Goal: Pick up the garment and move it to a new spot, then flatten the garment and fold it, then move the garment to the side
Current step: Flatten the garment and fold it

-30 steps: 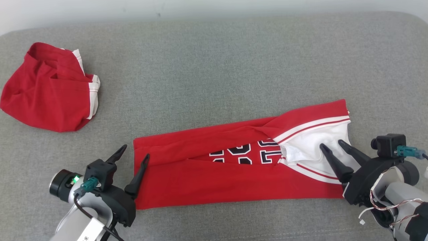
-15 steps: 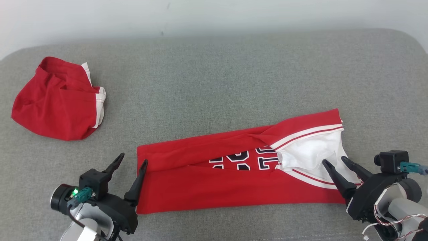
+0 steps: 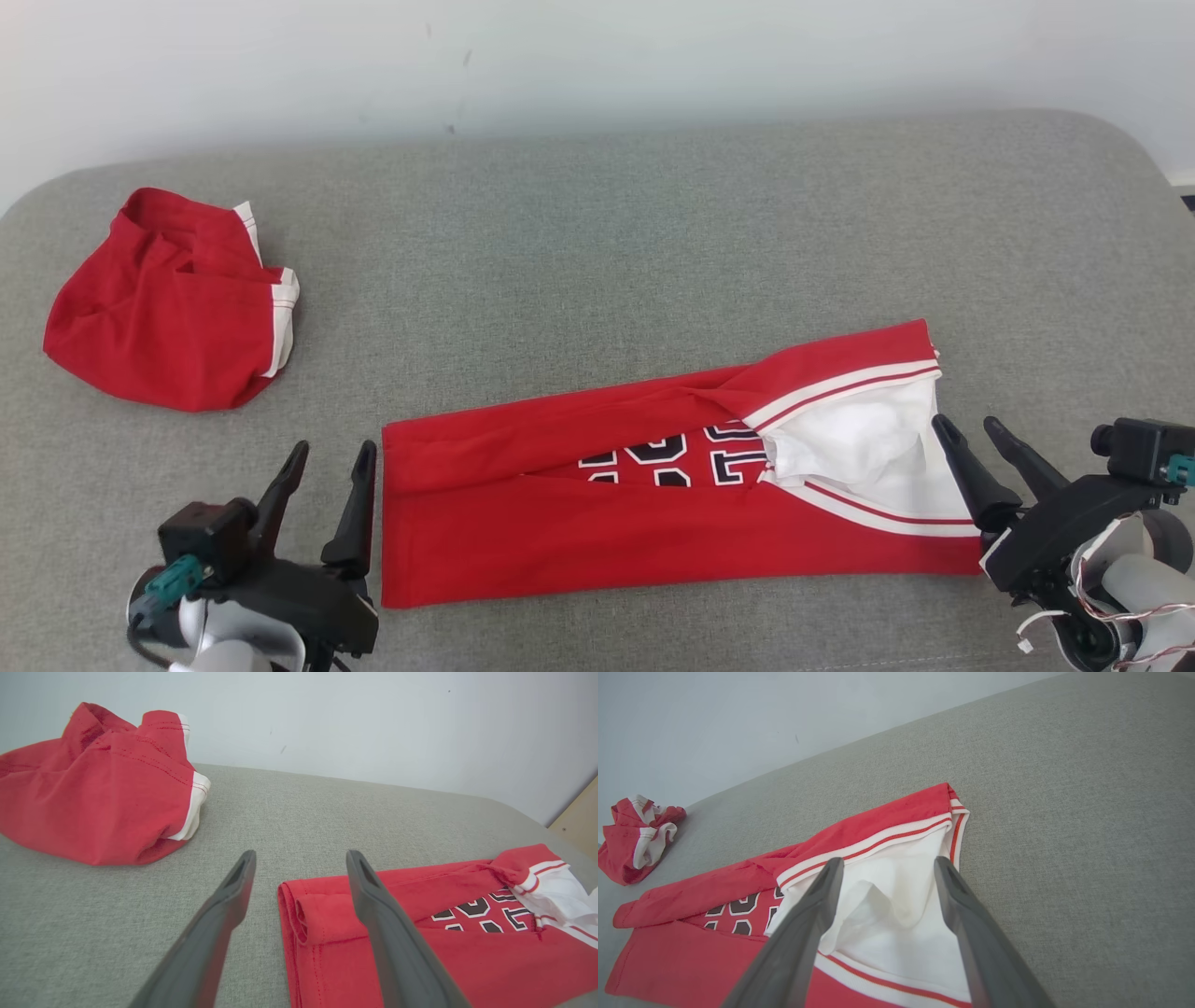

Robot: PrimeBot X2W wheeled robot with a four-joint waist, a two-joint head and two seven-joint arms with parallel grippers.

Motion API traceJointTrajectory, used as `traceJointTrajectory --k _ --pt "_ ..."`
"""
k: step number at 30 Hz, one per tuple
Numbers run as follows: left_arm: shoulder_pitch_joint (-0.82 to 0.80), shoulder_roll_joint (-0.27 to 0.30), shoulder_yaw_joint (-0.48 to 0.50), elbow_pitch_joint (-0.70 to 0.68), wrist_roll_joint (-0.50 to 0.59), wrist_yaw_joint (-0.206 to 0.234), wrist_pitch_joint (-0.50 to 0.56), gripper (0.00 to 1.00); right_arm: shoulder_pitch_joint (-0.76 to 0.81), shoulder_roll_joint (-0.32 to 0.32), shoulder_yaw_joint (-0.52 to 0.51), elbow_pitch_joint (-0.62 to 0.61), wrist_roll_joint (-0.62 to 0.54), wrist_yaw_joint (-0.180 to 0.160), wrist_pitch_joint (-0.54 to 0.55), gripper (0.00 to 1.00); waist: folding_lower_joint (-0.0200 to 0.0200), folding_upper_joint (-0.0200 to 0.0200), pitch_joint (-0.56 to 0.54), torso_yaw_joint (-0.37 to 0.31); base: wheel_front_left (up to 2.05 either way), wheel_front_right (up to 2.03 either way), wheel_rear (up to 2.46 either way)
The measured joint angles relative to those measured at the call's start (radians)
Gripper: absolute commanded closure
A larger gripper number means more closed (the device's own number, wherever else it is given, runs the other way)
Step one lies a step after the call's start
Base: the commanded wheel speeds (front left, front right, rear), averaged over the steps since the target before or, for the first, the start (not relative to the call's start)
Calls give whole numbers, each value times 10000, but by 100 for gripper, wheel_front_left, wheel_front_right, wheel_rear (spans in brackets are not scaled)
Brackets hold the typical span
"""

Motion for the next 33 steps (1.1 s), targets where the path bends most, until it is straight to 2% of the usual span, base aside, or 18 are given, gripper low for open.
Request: traceJointTrajectory --k 10,16,26,33 --pt "825 -502 786 -761 -562 326 0 0 1323 397 -1883 -679 -142 -1051 0 0 0 0 -289 -159 0 0 0" --pt "1151 -581 926 -1179 -560 360 0 0 2004 694 -2871 -1022 -364 -1478 0 0 0 0 -364 -237 0 0 0" --pt "1241 -665 892 -1624 -518 341 0 0 2395 989 -3720 -1446 -1039 -1486 -2 0 0 0 -314 -294 0 0 0" --pt "1355 -765 742 -2033 -407 311 0 0 2173 1108 -4042 -1172 -1195 -1411 -2 0 0 0 -136 -252 0 0 0"
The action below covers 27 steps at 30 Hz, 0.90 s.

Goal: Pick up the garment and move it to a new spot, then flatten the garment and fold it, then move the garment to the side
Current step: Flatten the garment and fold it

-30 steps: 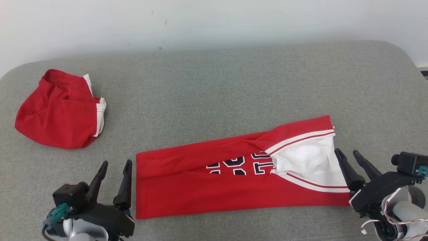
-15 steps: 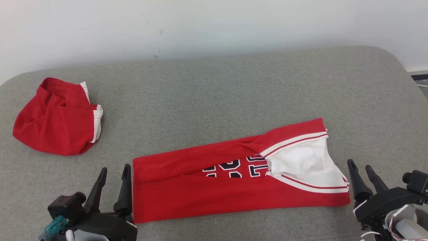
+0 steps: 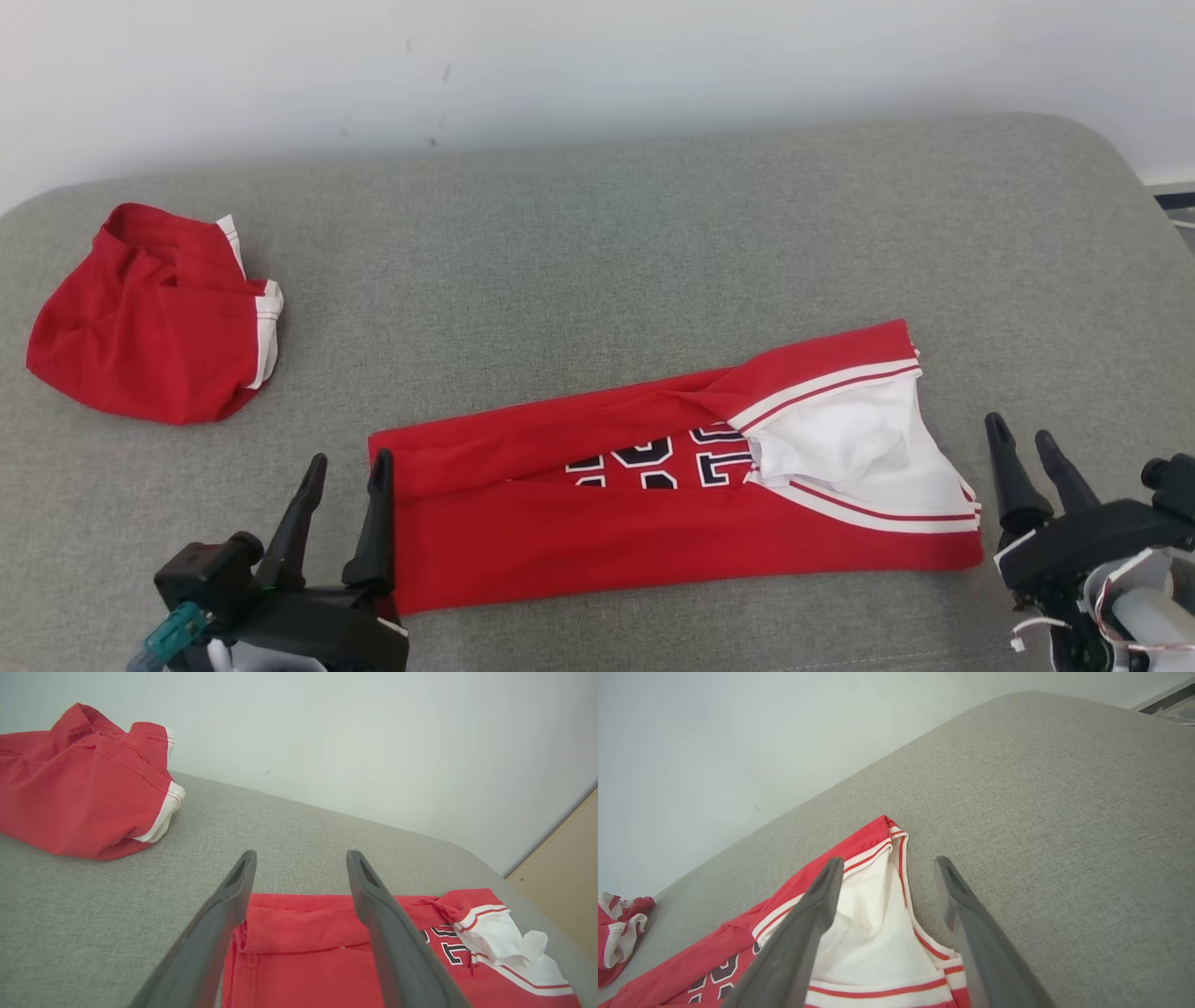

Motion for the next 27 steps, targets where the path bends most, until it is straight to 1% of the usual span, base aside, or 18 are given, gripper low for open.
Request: traceJointTrajectory --k 2,4,5,6,9,11,16,20,27 --pt "-7 -40 -79 -119 21 -12 0 0 -221 58 -42 198 12 125 0 0 0 0 80 37 0 0 0" --pt "-23 -58 -123 -144 31 -21 0 0 -335 79 -46 301 15 157 0 0 0 0 121 63 0 0 0" --pt "-54 -73 -178 -201 42 -94 0 0 -546 150 -42 566 132 261 0 0 0 0 199 132 0 0 0" --pt "-54 -73 -178 -201 42 -94 0 0 -546 150 -42 566 132 261 0 0 0 0 199 132 0 0 0" --pt "-105 -67 -219 -274 102 -100 0 0 -779 259 -6 1024 320 426 86 0 0 0 318 257 0 0 0" --pt "-178 -59 -224 -320 105 -169 0 0 -928 272 33 1369 393 506 314 0 0 0 391 353 0 0 0" --pt "-227 -31 -224 -408 123 -176 0 0 -1330 412 226 2063 491 683 871 0 0 0 553 567 0 0 0" --pt "-228 -17 -221 -437 132 -176 0 0 -1701 637 424 2635 564 828 1384 0 1 0 642 688 0 0 0" --pt "-264 -27 -330 -460 196 -190 0 0 -1820 811 433 3590 834 830 1956 0 1 0 697 874 0 0 0"
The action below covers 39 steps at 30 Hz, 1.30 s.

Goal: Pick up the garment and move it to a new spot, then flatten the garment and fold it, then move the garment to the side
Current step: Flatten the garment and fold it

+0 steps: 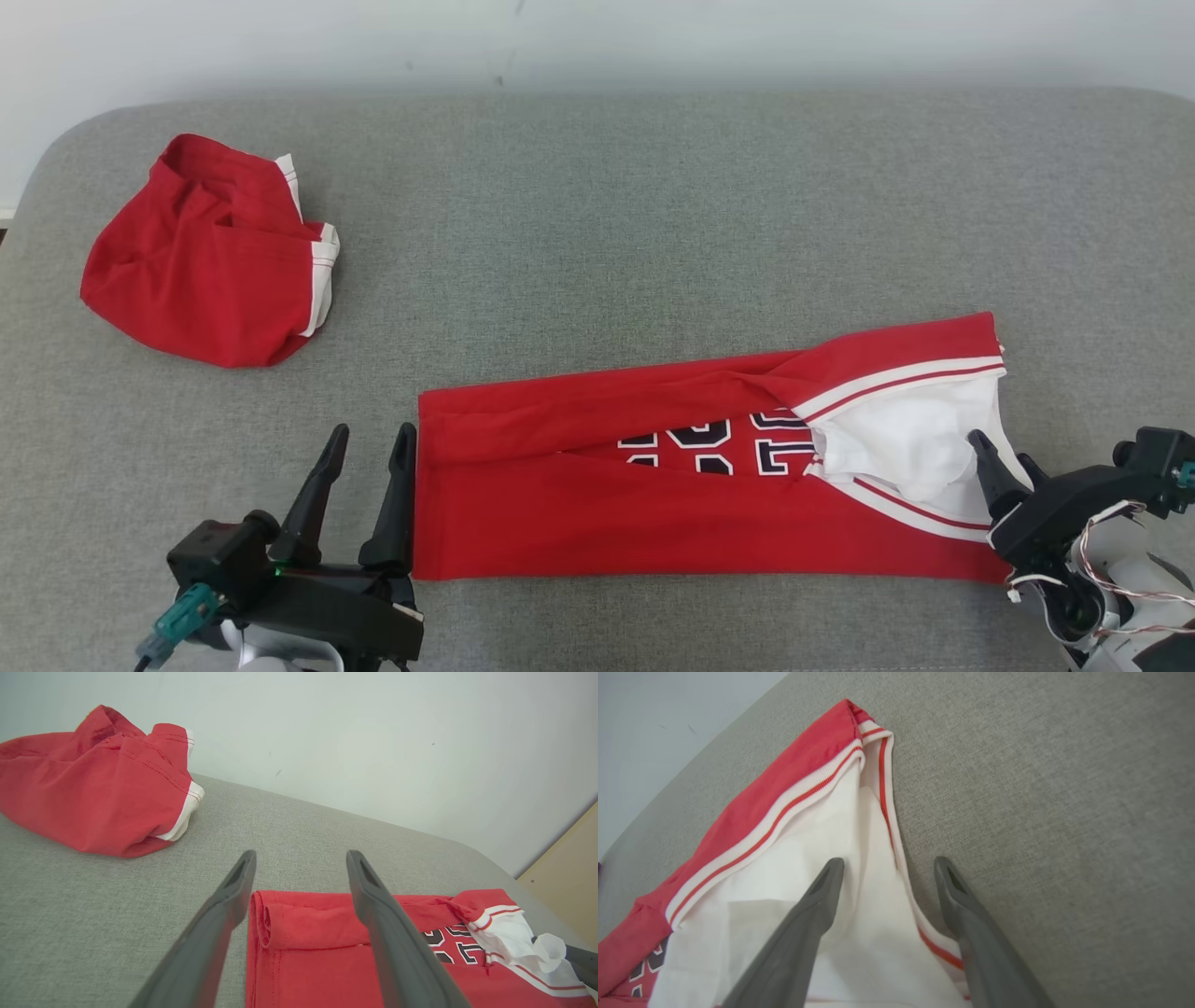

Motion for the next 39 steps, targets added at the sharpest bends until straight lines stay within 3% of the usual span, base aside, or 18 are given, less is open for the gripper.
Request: traceJointTrajectory --k 11,12,13,14,15,24,39 --pt "3 50 84 -15 8 0 -2 0 -634 245 104 1064 169 140 863 0 0 -1 32 167 0 0 0" --pt "3 48 82 -17 8 0 -2 0 -667 249 109 1108 169 165 918 17 -1 -1 30 174 0 0 0" --pt "3 46 84 -17 8 0 -2 0 -686 259 113 1147 169 169 936 60 -1 0 26 180 0 0 0" --pt "3 46 86 -19 8 0 -2 0 -698 263 115 1202 169 190 961 91 -1 0 20 185 0 0 0" --pt "3 46 88 -19 8 0 -2 0 -729 265 119 1269 169 228 986 100 -1 0 15 190 0 0 0" --pt "5 42 104 -17 8 0 -2 0 -886 451 211 1542 171 558 1124 100 0 0 -63 178 0 0 0" --pt "59 21 136 -119 10 2 -31 0 -880 343 8 1883 169 872 265 100 0 0 -269 29 0 0 0"
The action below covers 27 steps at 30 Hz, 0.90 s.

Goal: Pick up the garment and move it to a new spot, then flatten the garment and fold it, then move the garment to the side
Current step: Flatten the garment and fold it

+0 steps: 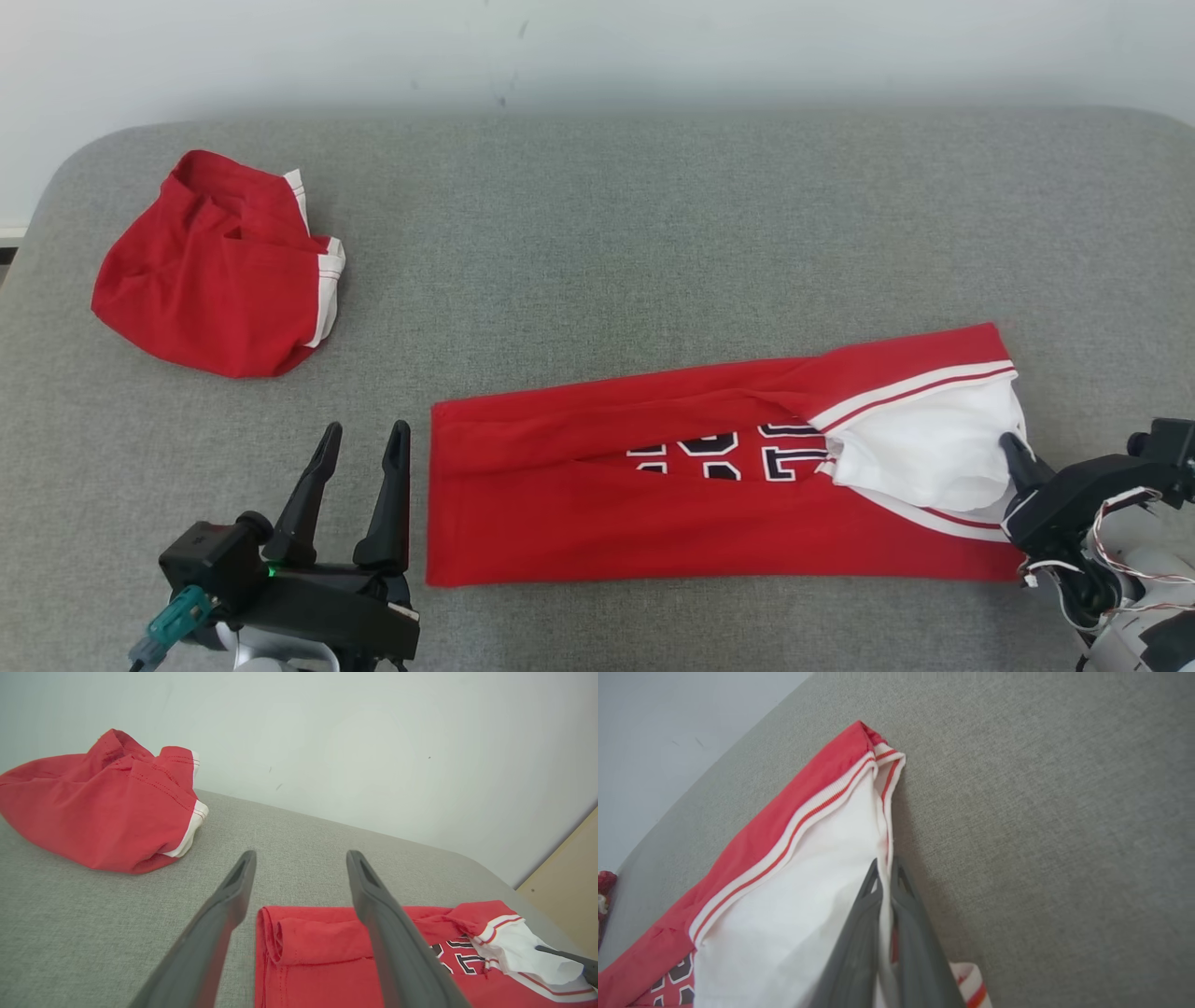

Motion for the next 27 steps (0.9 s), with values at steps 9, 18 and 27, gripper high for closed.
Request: traceJointTrajectory --k 9,18,27 --pt "13 -33 -40 -140 19 0 0 0 4 -453 -151 176 -17 12 -635 100 1 0 -49 -74 0 0 0" --pt "26 -107 -128 -207 196 -73 0 0 -12 -802 184 -203 -648 56 -1312 100 0 0 -156 -97 0 0 0" --pt "228 -198 -163 -119 203 -67 0 0 68 -485 892 -1611 -1475 84 -1962 100 0 0 -493 -55 0 0 0"
